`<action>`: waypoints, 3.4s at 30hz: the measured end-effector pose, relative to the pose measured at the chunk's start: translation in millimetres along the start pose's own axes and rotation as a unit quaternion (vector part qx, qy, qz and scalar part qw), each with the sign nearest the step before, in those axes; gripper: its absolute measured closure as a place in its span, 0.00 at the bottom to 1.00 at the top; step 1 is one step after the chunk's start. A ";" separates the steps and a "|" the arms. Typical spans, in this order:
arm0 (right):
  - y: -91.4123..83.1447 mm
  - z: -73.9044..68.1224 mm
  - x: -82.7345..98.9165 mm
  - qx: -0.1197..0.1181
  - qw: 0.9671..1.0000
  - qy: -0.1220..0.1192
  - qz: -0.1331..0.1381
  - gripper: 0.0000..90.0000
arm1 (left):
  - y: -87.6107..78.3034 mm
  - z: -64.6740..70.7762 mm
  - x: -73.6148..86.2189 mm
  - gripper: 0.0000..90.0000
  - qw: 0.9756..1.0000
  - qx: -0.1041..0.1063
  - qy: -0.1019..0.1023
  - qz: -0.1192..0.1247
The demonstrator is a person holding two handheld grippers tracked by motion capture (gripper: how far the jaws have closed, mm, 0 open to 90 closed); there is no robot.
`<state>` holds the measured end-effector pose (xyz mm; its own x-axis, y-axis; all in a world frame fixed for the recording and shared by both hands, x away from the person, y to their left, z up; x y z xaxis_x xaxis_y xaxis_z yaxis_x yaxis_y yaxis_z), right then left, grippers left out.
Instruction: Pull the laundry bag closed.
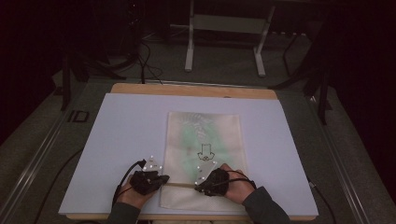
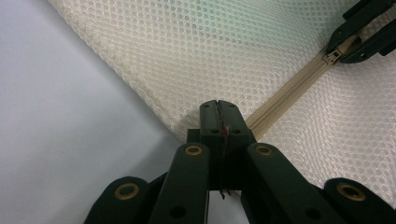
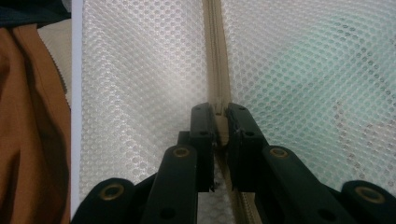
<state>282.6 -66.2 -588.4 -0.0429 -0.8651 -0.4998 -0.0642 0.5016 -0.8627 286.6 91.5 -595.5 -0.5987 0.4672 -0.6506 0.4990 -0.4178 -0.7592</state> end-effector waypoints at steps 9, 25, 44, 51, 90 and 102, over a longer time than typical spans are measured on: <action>-4.6 -0.3 7.0 0.002 1.000 0.004 -0.002 0.91 | 0.0 0.0 0.0 0.99 1.000 0.000 -0.001 0.000; -11.2 -0.7 18.4 0.004 1.000 0.013 0.001 0.91 | 0.0 0.1 0.0 0.99 1.000 -0.001 -0.001 0.001; -17.7 -0.8 28.9 0.007 1.000 0.019 0.000 0.91 | 0.0 0.1 0.1 0.99 1.000 -0.001 -0.002 0.001; -19.4 -1.0 31.8 0.007 1.000 0.020 0.001 0.91 | 0.0 0.2 0.1 0.99 1.000 -0.001 -0.003 0.001; -33.5 -2.1 58.8 0.011 0.999 0.040 -0.009 0.91 | -0.2 0.3 0.2 0.99 1.000 -0.001 -0.003 0.001; -34.5 -2.7 61.0 0.009 0.999 0.043 -0.005 0.92 | -0.2 0.4 0.3 0.99 1.000 -0.002 -0.003 0.001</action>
<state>279.4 -136.2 -588.9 -0.1272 -0.8662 -0.4833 -0.0464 0.4919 -0.8694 286.1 91.4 -595.5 -0.6010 0.4623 -0.6520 0.5024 -0.4160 -0.7580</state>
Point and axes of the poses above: each handheld gripper's, and its own axes: y roughly forward along the jaws, x roughly out of its underside, z roughly to its right, the point moved 9 cm from there along y, roughly forward along the jaws, and after that the axes turned 10 degrees about -x, right-handed, at the moved point
